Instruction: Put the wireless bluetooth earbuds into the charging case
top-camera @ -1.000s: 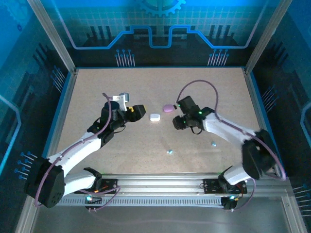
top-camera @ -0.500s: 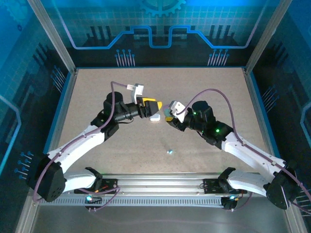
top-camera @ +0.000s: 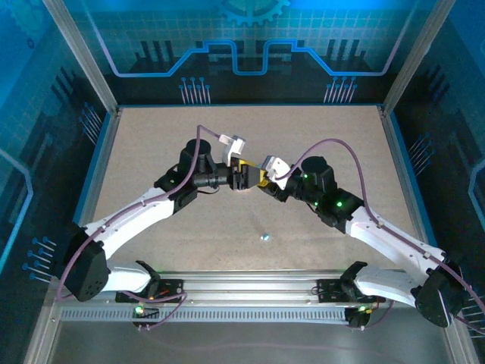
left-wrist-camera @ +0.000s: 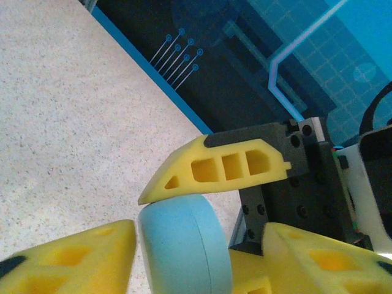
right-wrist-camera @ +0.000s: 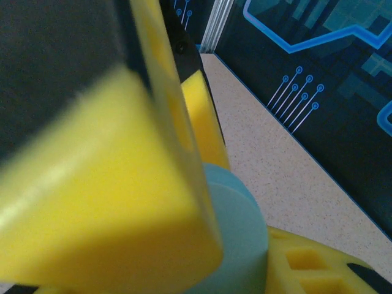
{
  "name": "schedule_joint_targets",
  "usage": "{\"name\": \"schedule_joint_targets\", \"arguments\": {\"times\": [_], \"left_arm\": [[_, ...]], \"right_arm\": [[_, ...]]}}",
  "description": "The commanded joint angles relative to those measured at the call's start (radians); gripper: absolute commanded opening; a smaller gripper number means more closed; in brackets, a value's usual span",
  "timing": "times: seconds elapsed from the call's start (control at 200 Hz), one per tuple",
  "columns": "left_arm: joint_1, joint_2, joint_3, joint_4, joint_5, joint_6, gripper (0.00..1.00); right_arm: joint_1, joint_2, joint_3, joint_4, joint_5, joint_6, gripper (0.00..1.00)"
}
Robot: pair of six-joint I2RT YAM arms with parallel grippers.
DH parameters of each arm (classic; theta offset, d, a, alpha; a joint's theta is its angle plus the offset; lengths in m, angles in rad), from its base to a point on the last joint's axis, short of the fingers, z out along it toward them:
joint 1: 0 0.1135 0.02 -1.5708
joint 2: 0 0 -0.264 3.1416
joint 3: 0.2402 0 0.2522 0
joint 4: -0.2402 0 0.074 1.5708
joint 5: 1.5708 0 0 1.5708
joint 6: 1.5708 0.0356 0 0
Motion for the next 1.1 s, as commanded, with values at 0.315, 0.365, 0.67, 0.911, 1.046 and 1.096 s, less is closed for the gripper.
{"name": "schedule_joint_targets", "arguments": {"times": [0.315,0.365,0.67,0.911,1.046,1.096], "left_arm": [[0.032,-0.036,-0.037,0.151,-0.066,-0.309,0.09],[0.033,-0.039,-0.058,0.21,-0.058,-0.367,0.09],[0.033,-0.02,-0.119,0.448,0.004,-0.585,0.1],[0.033,-0.029,-0.113,0.466,0.034,-0.591,0.11],[0.033,-0.032,-0.11,0.466,0.044,-0.589,0.11],[0.032,-0.03,-0.11,0.468,0.048,-0.588,0.11]], "right_arm": [[0.01,-0.08,-0.043,0.162,0.084,-0.011,0.57],[0.006,-0.086,-0.06,0.18,0.106,-0.035,0.58],[-0.081,-0.101,-0.086,0.266,-0.114,0.024,0.58],[-0.128,-0.087,-0.055,0.244,-0.224,0.028,0.58],[-0.134,-0.086,-0.039,0.242,-0.244,0.028,0.56],[-0.136,-0.083,-0.034,0.242,-0.252,0.027,0.54]]}}
